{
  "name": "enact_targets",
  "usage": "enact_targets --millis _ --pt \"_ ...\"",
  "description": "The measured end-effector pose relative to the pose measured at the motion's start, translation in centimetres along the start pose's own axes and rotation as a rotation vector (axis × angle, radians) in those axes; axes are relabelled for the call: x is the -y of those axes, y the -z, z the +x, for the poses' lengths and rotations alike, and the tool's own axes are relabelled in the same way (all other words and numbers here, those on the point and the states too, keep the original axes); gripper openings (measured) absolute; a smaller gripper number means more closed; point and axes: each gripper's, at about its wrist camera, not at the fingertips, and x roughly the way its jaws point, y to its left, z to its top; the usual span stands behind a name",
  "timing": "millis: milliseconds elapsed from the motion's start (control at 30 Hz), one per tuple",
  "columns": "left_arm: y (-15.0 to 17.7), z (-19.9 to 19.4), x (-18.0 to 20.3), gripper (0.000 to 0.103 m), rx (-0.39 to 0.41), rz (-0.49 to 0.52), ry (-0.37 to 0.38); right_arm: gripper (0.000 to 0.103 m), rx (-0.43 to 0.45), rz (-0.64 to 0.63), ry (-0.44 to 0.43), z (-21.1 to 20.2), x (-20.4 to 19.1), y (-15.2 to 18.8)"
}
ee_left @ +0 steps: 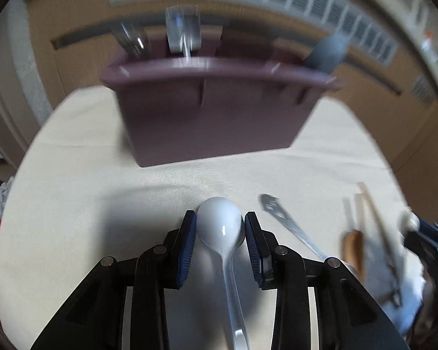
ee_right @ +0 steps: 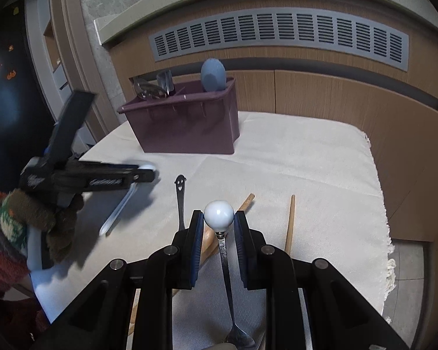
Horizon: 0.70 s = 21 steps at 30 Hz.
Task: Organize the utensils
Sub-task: 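Lift both spoons over the purple caddy and open both tools to drop them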
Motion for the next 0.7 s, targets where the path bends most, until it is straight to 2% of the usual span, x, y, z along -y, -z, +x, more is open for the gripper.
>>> enact_targets --millis 167,300,400,467,600,700 --pt "1.7 -6.6 -0.1 0.035 0.185 -0.02 0.076 0.02 0.028 0.033 -0.032 -1.2 -0.3 -0.8" --pt "1.5 -10.1 -0.2 0.034 0.301 -0.021 0.061 0.02 0.068 0.039 -0.038 -2.0 -1.1 -1.8" --pt "-0.4 -11.5 0.6 0.034 0.421 -0.022 0.047 0.02 0.098 0.064 -0.062 -2.5 -1.4 -3.0" --pt "-2.3 -13.2 1.2 0.035 0.536 -0.008 0.061 0.02 0.152 0.067 -0.07 -3.3 -1.7 -4.9" --pt "-6.6 -16.5 0.6 0.035 0.813 0.004 0.09 0.02 0.319 0.012 -0.051 -6.4 -3.0 -11.7" --pt "-9.8 -15.8 -0.4 0.035 0.878 -0.024 0.094 0.02 0.394 -0.028 -0.056 -7.3 -3.6 -16.7"
